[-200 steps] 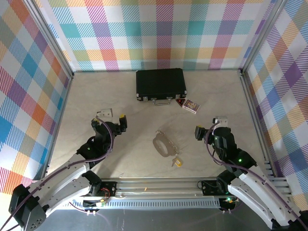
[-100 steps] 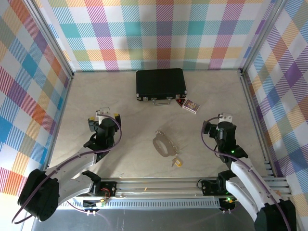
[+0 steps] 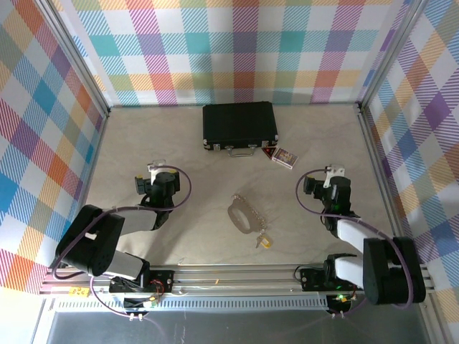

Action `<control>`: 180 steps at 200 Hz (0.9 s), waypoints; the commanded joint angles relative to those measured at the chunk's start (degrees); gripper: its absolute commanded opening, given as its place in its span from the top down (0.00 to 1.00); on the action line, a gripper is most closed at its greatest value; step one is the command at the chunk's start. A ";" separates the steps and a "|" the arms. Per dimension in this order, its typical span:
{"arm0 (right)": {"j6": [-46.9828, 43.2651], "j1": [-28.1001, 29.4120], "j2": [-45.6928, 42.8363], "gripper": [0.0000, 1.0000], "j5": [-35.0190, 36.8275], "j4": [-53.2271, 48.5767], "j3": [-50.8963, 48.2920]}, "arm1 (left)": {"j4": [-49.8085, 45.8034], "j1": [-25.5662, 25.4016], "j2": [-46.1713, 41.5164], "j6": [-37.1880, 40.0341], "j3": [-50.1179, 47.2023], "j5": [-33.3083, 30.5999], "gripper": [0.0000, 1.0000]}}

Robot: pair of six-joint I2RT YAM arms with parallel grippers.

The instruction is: Put the keys on the keyring

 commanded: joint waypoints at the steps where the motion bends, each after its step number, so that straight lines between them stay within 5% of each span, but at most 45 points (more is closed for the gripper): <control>1: -0.49 -1.24 3.50 0.01 -3.93 12.03 1.58 | 5.12 0.86 0.20 3.78 1.25 3.01 0.00; 33: -0.08 -1.56 8.72 0.01 -6.48 17.04 2.29 | 13.01 2.75 1.71 6.51 -1.20 4.46 0.00; 54: -0.08 -1.52 11.59 0.01 -6.48 18.89 2.96 | 27.46 7.73 5.64 3.15 -6.32 8.16 0.00; 88: -0.23 -1.52 19.67 0.01 -6.30 27.63 2.97 | 21.06 9.20 4.91 2.02 -4.33 13.31 0.00; 111: -0.11 -1.52 19.24 0.01 -6.30 22.34 5.31 | 26.76 12.31 10.23 1.13 -4.32 18.56 0.00; 123: 0.09 -1.52 18.36 0.01 -6.10 18.44 6.40 | 15.76 13.12 7.20 -0.81 -1.66 20.76 0.00; 180: -0.26 -1.44 18.66 0.01 -6.47 17.40 7.21 | 16.75 13.82 8.59 -0.91 -0.77 20.90 0.00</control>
